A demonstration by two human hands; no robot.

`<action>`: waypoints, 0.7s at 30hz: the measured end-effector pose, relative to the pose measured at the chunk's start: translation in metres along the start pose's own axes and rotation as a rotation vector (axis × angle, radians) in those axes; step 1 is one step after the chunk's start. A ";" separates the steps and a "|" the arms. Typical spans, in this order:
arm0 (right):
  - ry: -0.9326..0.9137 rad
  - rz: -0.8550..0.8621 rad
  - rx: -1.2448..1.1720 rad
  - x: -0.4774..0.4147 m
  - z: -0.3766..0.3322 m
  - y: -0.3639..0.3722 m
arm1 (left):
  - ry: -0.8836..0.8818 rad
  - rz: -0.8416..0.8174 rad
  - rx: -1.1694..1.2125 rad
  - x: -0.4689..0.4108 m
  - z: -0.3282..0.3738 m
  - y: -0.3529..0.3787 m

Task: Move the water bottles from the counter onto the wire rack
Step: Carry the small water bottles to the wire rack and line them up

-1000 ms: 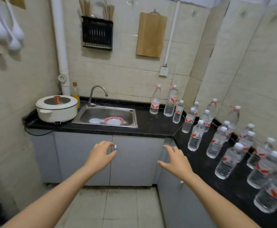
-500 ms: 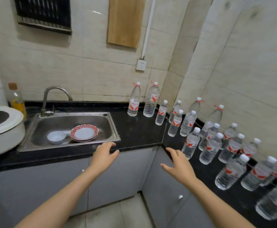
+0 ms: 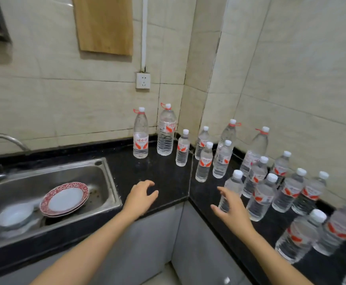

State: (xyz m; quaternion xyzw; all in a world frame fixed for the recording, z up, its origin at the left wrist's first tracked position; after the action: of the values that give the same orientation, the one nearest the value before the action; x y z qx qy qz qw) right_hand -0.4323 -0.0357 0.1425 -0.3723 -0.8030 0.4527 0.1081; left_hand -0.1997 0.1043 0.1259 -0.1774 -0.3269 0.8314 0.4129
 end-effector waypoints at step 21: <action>0.282 0.071 -0.300 -0.224 0.086 0.084 | -0.147 -0.127 0.098 -0.250 -0.052 0.049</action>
State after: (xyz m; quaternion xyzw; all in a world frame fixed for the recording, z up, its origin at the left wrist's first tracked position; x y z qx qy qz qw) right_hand -0.2779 -0.2209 0.0629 -0.4720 -0.8246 0.2750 0.1470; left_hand -0.0495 -0.0981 0.0607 -0.0745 -0.3257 0.8293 0.4479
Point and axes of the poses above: each hand's wrist, its own x-axis away from the middle knuckle, its own y-axis out of the palm, z = x × y, the point moved 1 cm from there along -x, towards the middle knuckle, and after that the axes turned 7 degrees about -z, right-handed, at the moved point
